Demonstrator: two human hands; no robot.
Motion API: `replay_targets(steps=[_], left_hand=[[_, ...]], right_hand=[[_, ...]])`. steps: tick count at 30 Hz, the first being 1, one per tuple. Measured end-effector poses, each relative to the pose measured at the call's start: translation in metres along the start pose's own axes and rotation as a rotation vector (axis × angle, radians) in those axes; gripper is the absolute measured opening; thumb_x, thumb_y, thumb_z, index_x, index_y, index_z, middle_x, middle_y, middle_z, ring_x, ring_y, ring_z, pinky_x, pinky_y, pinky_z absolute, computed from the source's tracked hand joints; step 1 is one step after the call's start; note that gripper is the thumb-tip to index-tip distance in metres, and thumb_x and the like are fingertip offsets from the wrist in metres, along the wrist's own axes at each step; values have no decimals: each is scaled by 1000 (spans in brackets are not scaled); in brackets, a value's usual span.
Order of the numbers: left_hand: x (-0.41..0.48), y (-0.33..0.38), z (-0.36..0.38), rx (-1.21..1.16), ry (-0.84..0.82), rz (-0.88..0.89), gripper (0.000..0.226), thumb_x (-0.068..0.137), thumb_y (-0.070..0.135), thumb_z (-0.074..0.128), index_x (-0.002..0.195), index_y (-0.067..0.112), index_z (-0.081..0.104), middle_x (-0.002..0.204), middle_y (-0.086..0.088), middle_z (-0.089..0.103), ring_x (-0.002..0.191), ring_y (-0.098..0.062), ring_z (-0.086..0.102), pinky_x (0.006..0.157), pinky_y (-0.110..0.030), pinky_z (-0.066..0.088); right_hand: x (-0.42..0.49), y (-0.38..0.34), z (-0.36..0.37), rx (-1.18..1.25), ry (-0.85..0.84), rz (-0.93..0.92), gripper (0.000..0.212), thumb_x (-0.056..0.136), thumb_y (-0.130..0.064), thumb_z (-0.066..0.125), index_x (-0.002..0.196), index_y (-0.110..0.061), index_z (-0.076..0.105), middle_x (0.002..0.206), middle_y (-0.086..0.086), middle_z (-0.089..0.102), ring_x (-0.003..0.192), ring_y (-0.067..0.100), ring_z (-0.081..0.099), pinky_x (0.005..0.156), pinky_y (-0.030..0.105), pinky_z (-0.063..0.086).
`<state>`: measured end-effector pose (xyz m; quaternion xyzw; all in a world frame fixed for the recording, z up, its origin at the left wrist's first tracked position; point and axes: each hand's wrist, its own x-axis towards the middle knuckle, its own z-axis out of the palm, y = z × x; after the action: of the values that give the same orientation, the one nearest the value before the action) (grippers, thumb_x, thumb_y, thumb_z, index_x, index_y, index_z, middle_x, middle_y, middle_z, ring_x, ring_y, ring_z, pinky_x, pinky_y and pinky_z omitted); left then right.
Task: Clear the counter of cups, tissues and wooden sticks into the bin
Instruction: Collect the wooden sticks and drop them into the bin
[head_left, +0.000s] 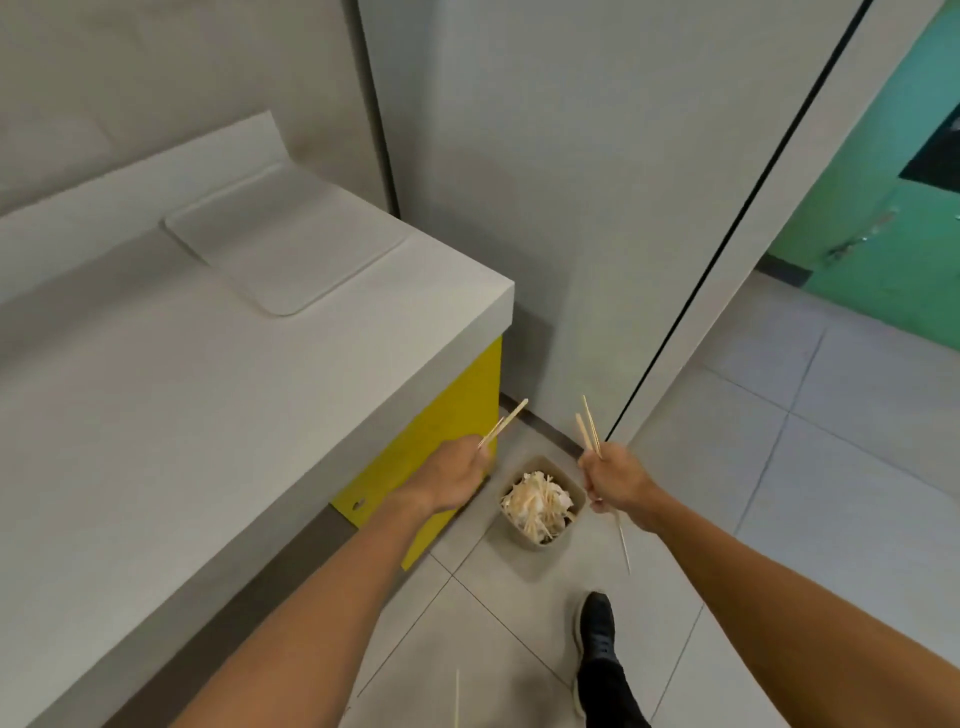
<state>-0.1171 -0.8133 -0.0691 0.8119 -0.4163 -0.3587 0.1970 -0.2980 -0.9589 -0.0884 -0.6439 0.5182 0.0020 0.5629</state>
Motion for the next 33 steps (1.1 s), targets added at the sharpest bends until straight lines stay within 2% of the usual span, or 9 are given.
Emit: replay_targets(steps=[5,9,11,14,18,21,25,30,33], left_hand=[[87,3,74,34,-27,-106,26,103,19,33,82,12,45,84,-12,58,81,-33,56,65,-32,35],[164,-26,143,39,-57,-222,27,102,20,33,95,7,55,103,-21,66,95,-35,61,75,-37,44],[198,-45,177,55,-73,-259,27,102,20,34,101,6,58,107,-19,65,97,-35,61,75,-34,44],[247,-80,229,73,-99,-313,30,102,22,34,107,6,59,110,-16,65,99,-33,60,77,-34,44],[301,-128,290,46,-116,-358,32,102,26,34,118,5,52,120,-18,58,110,-33,55,84,-36,43],[331,-149,315,26,-118,-365,33,100,24,40,128,7,46,127,-15,55,115,-29,52,84,-35,41],[339,-161,320,-30,-95,-378,51,95,19,49,143,14,35,145,-8,39,132,-27,40,101,-38,39],[312,-162,299,-2,-87,-351,50,93,22,52,141,20,38,131,-10,42,120,-27,45,91,-39,45],[286,-153,272,56,-75,-269,55,93,28,54,145,22,35,138,-6,40,128,-24,40,103,-46,42]], right_hand=[[87,48,-24,-52,-59,101,13,100,-9,37,100,-9,50,76,10,46,62,17,41,50,26,38],[169,94,-17,-184,-88,110,19,103,-16,37,110,-8,52,90,12,54,67,19,53,49,25,48],[210,118,-7,-257,-102,104,22,103,-17,38,113,-5,53,100,17,60,79,28,63,59,35,59],[273,159,16,-392,-153,84,27,101,-13,39,119,2,52,113,25,62,100,41,64,84,50,56],[339,206,43,-561,-220,84,31,98,-10,51,127,0,50,124,18,59,110,33,61,93,41,54],[373,235,55,-520,-198,109,33,99,-15,46,130,-3,47,125,16,58,108,29,58,87,33,53],[392,264,62,-488,-162,112,41,95,-20,49,134,-10,44,124,12,58,104,27,57,73,28,48],[374,262,52,-560,-163,71,47,89,-32,58,131,-17,45,119,6,59,96,20,57,61,19,43],[355,252,46,-578,-155,21,57,83,-46,61,133,-26,44,123,1,57,100,18,58,71,23,50]])
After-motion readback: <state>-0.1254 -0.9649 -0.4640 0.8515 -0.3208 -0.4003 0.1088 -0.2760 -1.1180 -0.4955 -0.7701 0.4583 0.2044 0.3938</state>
